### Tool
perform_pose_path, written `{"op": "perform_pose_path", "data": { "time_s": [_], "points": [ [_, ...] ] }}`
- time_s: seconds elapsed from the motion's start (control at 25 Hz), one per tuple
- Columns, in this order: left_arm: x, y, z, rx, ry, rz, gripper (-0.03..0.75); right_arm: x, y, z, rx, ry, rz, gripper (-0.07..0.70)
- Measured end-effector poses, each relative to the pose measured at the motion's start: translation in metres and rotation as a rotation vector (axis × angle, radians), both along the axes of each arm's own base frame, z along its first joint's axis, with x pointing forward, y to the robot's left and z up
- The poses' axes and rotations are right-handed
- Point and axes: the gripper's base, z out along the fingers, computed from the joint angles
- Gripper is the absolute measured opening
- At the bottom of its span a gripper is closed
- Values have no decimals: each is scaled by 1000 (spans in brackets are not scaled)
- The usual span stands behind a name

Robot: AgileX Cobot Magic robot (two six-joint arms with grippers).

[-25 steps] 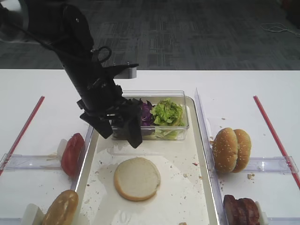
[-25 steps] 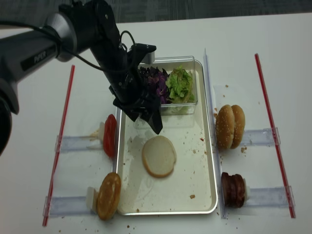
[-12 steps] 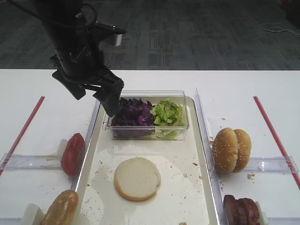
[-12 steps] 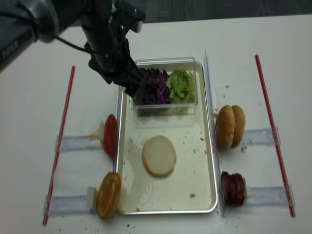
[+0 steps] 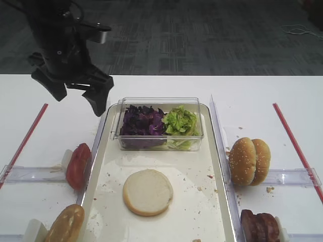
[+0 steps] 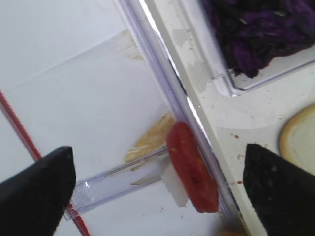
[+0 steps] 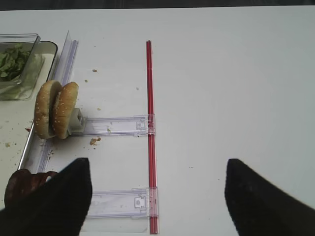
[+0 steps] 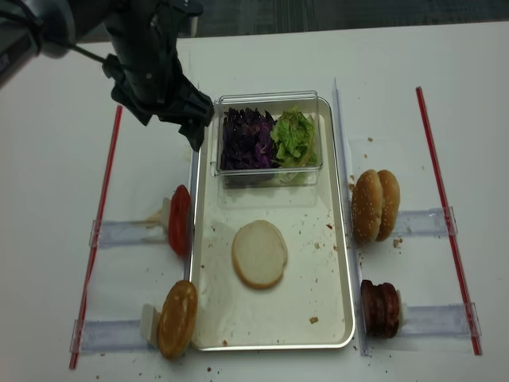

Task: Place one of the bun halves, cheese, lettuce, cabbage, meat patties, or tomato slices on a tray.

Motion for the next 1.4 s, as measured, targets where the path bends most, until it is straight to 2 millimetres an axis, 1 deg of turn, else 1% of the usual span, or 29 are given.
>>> {"op": "perform_pose_path", "data": {
  "time_s": [0.24, 0.48, 0.68, 0.88, 1.12, 1.24, 1.4],
  "points": [
    [12, 42, 0, 3, -1, 118, 667, 0, 0, 0, -2, 0, -1, 589],
    [19, 79, 0, 26, -7, 214, 667, 0, 0, 0, -2, 0, -1, 589],
    [21, 101, 0, 30, -6, 278, 667, 0, 0, 0, -2, 0, -1, 589],
    [22, 111, 0, 31, -6, 304, 667, 0, 0, 0, -2, 0, -1, 589],
    [21, 113, 2, 31, -9, 303, 667, 0, 0, 0, 0, 0, -2, 589],
    [11, 113, 5, 31, -8, 303, 667, 0, 0, 0, 3, 0, -4, 589],
    [-9, 115, 10, 32, -2, 303, 667, 0, 0, 0, 3, 0, -4, 589]
  ]
}}
